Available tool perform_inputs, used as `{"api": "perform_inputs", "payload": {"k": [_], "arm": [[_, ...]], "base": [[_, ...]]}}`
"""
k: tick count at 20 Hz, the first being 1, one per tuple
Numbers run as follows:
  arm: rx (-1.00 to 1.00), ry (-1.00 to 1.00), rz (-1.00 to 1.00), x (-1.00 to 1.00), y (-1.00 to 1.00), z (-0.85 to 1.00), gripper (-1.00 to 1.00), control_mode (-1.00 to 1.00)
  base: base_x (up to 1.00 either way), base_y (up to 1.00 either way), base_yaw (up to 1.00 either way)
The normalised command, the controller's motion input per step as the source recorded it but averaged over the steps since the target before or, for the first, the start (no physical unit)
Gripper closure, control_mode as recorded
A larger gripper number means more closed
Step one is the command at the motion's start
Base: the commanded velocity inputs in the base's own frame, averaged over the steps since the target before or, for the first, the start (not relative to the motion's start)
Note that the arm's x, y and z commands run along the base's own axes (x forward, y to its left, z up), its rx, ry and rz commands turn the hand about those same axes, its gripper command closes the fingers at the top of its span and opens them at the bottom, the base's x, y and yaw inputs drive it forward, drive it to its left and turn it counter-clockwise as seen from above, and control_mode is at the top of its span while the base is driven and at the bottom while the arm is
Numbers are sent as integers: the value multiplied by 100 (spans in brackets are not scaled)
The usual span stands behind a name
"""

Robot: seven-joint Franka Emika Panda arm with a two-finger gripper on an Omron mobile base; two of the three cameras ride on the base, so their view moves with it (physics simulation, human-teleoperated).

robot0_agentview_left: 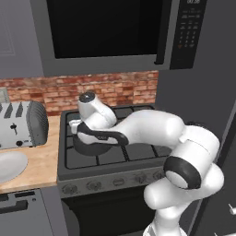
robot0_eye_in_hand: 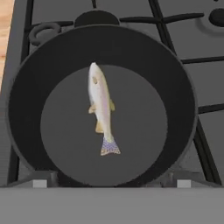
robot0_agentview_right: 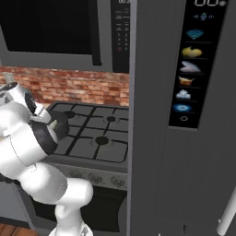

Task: Retrieve the frozen meat and place it in the pot on a burner. Then turn the burner on.

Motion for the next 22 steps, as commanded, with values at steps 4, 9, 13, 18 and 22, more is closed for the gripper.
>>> {"api": "perform_inputs", "payload": {"k": [4,9,13,18,22], "arm": [[0,-14,-1,-84,-11,48,-100,-100],[0,-13,0,-96,-11,19,-100,-100],[0,-19,0,-100,-1,12,-100,-100],[0,-33,1,-100,0,28,-100,-100],[3,-44,6,-100,1,14,-100,-100]], "base": [[0,0,0],[0,0,0],[0,0,0],[0,0,0],[0,0,0]]}}
